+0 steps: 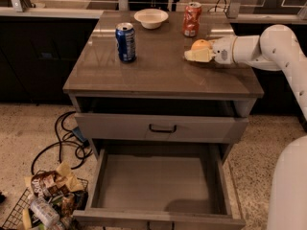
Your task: Place orange into middle drawer
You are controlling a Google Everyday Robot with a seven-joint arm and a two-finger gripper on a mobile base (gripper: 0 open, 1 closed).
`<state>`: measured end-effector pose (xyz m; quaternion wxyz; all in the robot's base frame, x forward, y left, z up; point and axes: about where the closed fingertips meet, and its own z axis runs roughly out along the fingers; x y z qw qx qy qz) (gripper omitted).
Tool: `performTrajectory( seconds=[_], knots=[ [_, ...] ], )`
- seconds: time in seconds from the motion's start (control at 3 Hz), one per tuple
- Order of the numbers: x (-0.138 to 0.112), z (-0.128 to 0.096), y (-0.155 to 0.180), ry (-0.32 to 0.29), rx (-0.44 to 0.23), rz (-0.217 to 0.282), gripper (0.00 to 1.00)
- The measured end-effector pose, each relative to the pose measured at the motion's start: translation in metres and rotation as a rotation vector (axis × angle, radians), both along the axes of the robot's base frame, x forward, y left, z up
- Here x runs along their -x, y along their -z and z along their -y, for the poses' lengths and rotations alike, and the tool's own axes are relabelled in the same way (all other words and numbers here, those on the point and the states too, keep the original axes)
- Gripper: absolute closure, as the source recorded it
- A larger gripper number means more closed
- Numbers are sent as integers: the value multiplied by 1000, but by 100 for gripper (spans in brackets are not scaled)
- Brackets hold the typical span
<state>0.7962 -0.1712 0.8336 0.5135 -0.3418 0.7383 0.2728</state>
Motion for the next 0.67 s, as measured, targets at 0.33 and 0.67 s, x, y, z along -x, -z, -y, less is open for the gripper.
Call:
performTrajectory(
  seconds=[0.33, 0.67],
  knots=[
    [24, 15, -15, 11, 12, 20, 100],
    [77, 43, -42, 33, 21, 73, 100]
  ],
)
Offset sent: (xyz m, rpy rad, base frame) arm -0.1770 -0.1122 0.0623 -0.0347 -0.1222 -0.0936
